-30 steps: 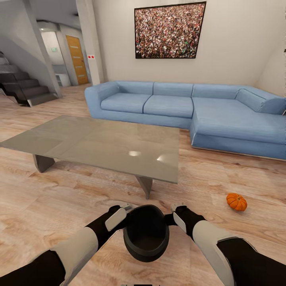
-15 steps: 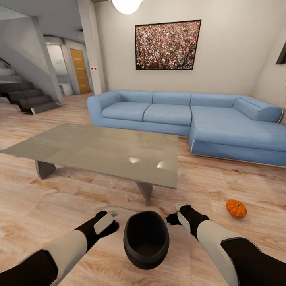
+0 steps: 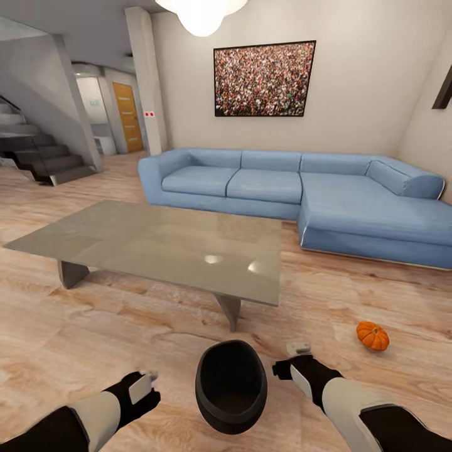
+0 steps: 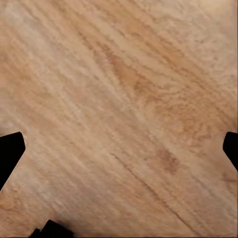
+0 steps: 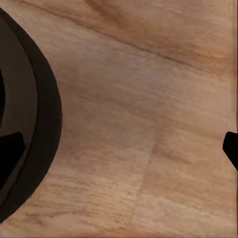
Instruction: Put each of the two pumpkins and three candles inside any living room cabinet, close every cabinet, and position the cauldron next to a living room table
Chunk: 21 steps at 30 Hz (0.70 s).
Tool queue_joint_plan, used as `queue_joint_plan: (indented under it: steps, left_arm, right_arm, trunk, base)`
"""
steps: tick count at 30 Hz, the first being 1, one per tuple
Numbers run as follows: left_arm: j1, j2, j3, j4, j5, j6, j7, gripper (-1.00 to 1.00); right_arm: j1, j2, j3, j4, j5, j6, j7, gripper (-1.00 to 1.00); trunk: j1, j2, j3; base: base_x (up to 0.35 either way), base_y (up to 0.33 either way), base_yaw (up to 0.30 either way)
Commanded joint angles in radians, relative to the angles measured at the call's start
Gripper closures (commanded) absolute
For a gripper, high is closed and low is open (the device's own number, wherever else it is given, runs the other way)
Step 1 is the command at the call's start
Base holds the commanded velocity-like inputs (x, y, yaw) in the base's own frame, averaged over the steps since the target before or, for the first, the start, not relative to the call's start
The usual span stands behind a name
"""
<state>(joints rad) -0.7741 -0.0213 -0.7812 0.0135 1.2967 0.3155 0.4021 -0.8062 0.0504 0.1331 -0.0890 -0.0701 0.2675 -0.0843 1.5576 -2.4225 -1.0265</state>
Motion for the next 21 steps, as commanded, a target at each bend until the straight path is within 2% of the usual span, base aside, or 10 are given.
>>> queue_joint_plan:
  steps: [1, 4, 7, 12, 17, 21]
  left_arm:
    - [0.014, 0.000, -0.001, 0.002, -0.001, -0.009, -0.002, -1.00]
    - [0.056, -0.004, -0.002, 0.003, -0.003, -0.076, -0.005, -1.00]
    - [0.083, -0.013, -0.003, 0.003, -0.003, -0.130, -0.006, -1.00]
    - [0.113, -0.023, -0.005, 0.003, -0.004, -0.173, -0.006, -1.00]
    - [0.121, -0.027, -0.006, 0.002, -0.007, -0.186, -0.006, -1.00]
    - [0.125, -0.030, -0.007, 0.003, -0.007, -0.231, -0.007, -1.00]
  right_arm:
    - [0.017, -0.003, 0.000, 0.002, 0.001, -0.024, 0.000, -1.00]
    - [0.074, -0.009, 0.000, 0.005, 0.003, -0.096, 0.001, -1.00]
    - [0.106, -0.014, 0.000, 0.006, 0.001, -0.175, 0.002, -1.00]
    - [0.129, -0.015, 0.000, 0.031, 0.002, -0.243, 0.003, -1.00]
    - [0.148, -0.012, 0.001, 0.038, 0.003, -0.314, 0.004, -1.00]
    - [0.161, -0.013, 0.001, 0.039, 0.009, -0.372, 0.007, -1.00]
  trunk:
    - [-0.004, 0.007, 0.003]
    - [-0.016, 0.028, 0.013]
    - [-0.027, 0.049, 0.022]
    - [-0.046, 0.084, 0.038]
    - [-0.065, 0.119, 0.054]
    - [-0.081, 0.147, 0.066]
  base:
    - [0.000, 0.000, 0.000]
    - [0.000, 0.000, 0.000]
    - [0.000, 0.000, 0.000]
    - [0.000, 0.000, 0.000]
    - [0.000, 0.000, 0.000]
    - [0.000, 0.000, 0.000]
